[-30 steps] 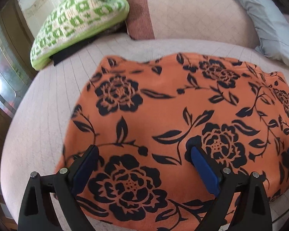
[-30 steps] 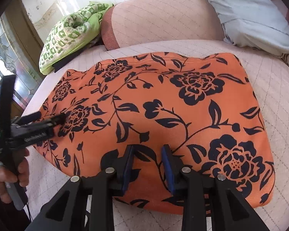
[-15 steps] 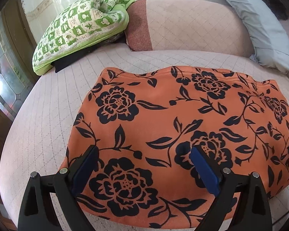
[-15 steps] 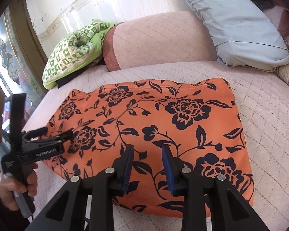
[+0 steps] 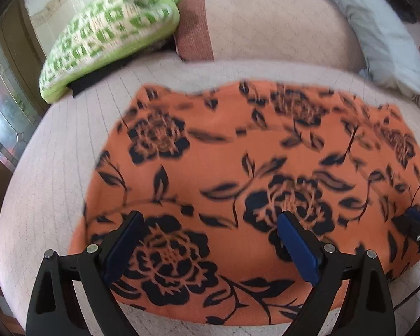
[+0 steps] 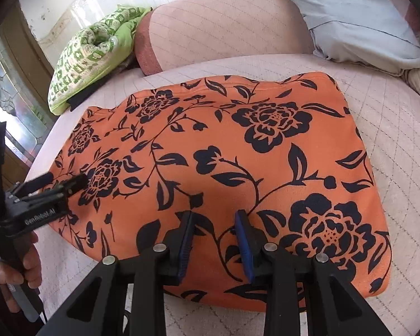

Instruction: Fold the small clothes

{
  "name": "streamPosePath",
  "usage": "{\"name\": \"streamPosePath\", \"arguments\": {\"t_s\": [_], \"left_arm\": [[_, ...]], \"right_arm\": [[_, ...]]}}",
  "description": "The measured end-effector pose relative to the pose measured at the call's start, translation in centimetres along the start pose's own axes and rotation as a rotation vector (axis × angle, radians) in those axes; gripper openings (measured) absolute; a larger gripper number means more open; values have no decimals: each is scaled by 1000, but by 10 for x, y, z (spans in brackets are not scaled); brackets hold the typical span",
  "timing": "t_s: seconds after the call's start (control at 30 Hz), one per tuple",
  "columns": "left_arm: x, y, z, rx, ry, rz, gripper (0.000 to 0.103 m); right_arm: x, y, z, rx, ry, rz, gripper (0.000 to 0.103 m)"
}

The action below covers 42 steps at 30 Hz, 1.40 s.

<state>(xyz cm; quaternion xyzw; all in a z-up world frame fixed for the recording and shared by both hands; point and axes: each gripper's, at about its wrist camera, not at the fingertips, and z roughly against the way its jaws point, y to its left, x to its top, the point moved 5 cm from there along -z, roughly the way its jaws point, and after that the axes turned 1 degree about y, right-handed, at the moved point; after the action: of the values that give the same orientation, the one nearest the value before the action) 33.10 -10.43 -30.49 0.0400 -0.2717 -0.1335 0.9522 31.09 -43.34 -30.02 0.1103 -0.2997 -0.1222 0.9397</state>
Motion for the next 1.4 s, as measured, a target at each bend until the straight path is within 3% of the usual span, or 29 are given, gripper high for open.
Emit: {"name": "streamPosePath", "arguments": {"t_s": [0.17,0.33,0.57,0.67,0.73,0.8,0.97,1.07,1.17,1.3,1.4], "left_arm": [[-6,6,0,-29,30,36,96],[-11,22,18,-48,6,90,96],[-25,75,13,50,31,179,96],[-29,103,-1,79,68,244,96],[-32,113,-11,53,90,292,99],[-35,117,-17,10,107,339,100],[-36,117,-4,35,95,326,99],[-31,117,15,59,22,316,99],[-30,115,24,63,-2,293,99],[-37,121,6,133,74,261,99],[-41,128,-6,94,108,293,99]], "right_arm": [[1,0,-2,-4,3,5,34],[0,-3,15,8,-43,-25,34],[-2,-33,44,-76,-109,-115,33],[-7,-51,41,-109,-78,-166,33],[-11,-62,29,-108,-18,-207,34],[-11,-63,25,-96,-14,-217,34],[-7,-53,30,-136,-29,-196,34],[-3,-43,36,-114,-71,-173,34],[0,-25,40,-58,-102,-143,34],[0,17,34,-5,-104,-32,34],[-8,43,18,12,-46,45,34]]}}
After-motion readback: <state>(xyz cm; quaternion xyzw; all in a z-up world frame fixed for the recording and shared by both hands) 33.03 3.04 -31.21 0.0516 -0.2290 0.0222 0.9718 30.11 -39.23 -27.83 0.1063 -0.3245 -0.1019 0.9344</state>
